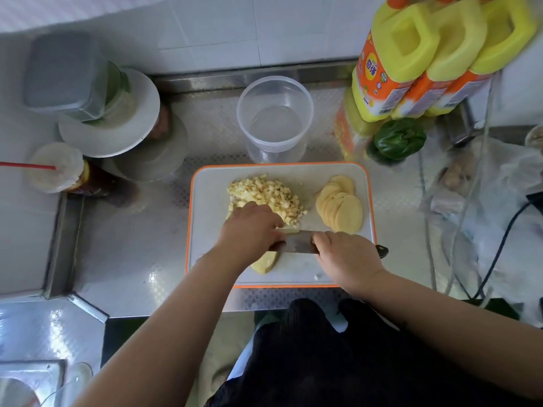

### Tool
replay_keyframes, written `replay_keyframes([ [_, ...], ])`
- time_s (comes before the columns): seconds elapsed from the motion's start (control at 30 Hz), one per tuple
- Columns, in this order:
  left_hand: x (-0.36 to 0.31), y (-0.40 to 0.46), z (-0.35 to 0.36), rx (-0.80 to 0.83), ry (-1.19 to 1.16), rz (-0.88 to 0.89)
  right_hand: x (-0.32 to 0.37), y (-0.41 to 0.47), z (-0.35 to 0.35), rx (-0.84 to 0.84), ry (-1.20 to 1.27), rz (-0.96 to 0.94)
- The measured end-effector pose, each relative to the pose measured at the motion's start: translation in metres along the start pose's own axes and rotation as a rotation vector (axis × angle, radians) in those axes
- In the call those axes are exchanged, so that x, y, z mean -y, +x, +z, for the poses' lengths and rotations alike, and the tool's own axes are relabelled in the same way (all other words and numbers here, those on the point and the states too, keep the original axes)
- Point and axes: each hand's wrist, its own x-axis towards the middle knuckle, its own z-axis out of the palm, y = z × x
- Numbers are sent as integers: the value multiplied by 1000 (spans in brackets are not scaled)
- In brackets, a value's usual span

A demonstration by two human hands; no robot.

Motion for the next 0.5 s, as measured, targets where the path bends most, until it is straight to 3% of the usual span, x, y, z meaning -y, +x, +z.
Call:
replay_keyframes([
  [0.07,-3,6,3,50,71,-5,1,1,-1,9,-13,-34],
  [0.3,-14,10,10,-10,203,57,-3,-3,2,-36,-35,-61],
  [0.5,-7,16,9,54,75,63,-6,-3,3,-58,-47,-99],
])
